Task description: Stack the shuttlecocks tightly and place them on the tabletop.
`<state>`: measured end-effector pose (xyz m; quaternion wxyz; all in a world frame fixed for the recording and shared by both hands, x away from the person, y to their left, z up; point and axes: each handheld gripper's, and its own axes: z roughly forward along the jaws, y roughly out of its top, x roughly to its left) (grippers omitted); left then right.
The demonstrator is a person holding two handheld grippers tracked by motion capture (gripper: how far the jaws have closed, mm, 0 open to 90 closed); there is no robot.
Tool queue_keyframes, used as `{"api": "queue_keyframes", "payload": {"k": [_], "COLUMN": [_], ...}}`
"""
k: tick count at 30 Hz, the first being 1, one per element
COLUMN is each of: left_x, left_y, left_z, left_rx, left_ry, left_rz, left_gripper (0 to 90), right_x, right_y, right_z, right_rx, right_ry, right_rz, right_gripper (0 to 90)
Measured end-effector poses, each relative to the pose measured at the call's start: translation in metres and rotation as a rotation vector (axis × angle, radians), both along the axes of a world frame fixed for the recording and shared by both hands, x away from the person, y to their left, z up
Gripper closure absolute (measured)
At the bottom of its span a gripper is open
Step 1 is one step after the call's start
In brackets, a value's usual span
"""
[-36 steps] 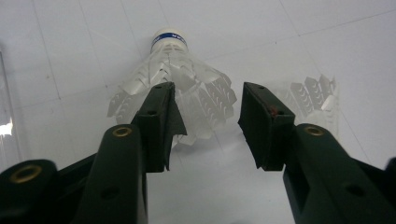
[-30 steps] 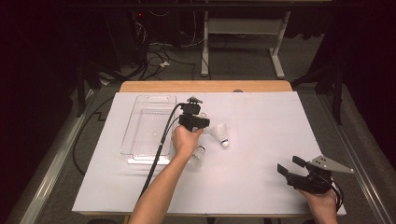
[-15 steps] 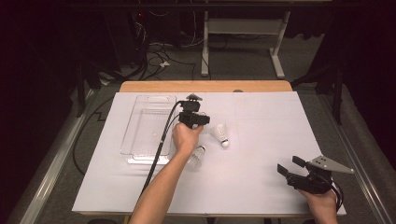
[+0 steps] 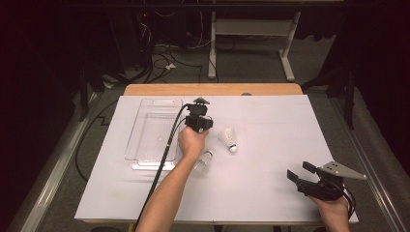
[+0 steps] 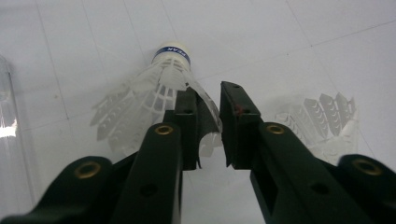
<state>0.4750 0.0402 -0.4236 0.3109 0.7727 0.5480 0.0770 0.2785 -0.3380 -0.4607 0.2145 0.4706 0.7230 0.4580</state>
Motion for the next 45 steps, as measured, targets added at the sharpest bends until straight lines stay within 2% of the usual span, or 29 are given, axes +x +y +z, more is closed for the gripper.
{"api": "queue_keyframes", "payload": {"k": [6, 12, 16, 22, 24, 28, 34, 36, 45], "left_x": [-0.002, -0.006, -0.006, -0.004, -0.003, -0.002, 0.004, 0.006, 0.013], "left_y": [0.003, 0.008, 0.007, 0.007, 0.007, 0.007, 0.013, 0.014, 0.015], "left_z": [0.004, 0.012, 0.018, 0.026, 0.029, 0.037, 0.040, 0.038, 0.036], "left_rx": [0.007, 0.023, 0.048, 0.031, 0.046, 0.110, 0.125, 0.149, 0.203], "left_ry": [-0.024, -0.076, -0.084, -0.086, -0.088, -0.109, -0.082, -0.071, -0.038], "left_rz": [-0.005, -0.010, -0.036, -0.062, -0.070, -0.093, -0.106, -0.114, -0.132], "left_gripper": [85.6, 86.9, 88.7, 89.1, 89.1, 89.1, 89.1, 89.1, 89.1], "right_x": [0.000, 0.000, 0.000, 0.000, 0.000, 0.000, 0.000, 0.000, 0.000], "right_y": [0.000, 0.001, 0.001, 0.000, 0.000, 0.000, 0.001, 0.000, 0.000], "right_z": [0.000, 0.000, 0.000, 0.000, 0.000, 0.000, 0.000, 0.000, 0.000], "right_rx": [-0.001, -0.001, -0.001, 0.000, 0.000, 0.000, -0.001, 0.001, 0.004], "right_ry": [0.000, 0.000, 0.002, 0.000, 0.001, 0.001, 0.001, 0.000, 0.002], "right_rz": [-0.001, -0.001, -0.002, -0.002, -0.002, -0.001, -0.002, -0.003, -0.007], "right_gripper": [25.3, 25.4, 25.4, 25.4, 25.4, 25.4, 25.4, 25.4, 25.2]}}
